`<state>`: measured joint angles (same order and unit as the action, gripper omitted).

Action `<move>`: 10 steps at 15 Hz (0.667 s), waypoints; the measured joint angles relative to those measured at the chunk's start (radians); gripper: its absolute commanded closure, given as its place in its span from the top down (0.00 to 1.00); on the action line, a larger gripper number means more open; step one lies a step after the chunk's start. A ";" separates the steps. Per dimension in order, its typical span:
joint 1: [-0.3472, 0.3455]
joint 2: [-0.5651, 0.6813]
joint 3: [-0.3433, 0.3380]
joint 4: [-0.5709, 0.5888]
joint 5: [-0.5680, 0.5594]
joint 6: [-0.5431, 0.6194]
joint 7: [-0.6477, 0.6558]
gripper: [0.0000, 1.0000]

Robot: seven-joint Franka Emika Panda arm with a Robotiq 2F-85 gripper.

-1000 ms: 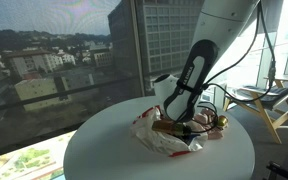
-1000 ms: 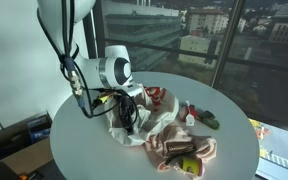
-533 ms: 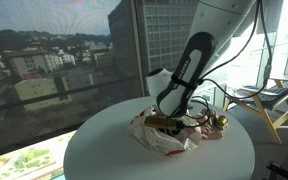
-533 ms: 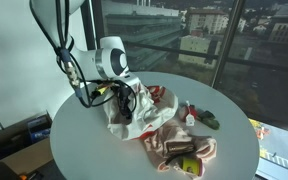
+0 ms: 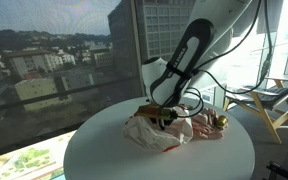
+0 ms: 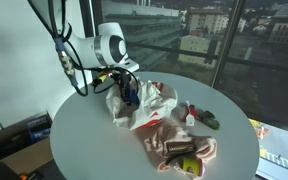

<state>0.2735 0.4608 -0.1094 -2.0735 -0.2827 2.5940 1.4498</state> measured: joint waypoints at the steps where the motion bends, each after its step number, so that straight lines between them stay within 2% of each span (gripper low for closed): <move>1: -0.020 -0.013 0.018 -0.002 0.041 0.030 -0.034 0.02; 3: -0.078 -0.043 0.066 -0.006 0.158 0.081 -0.131 0.02; 6: -0.203 -0.090 0.173 -0.011 0.412 0.094 -0.335 0.02; 10: -0.424 -0.156 0.387 -0.027 0.757 0.080 -0.601 0.02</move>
<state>-0.1501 0.3050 0.2780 -2.1002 0.4746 2.6737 0.8493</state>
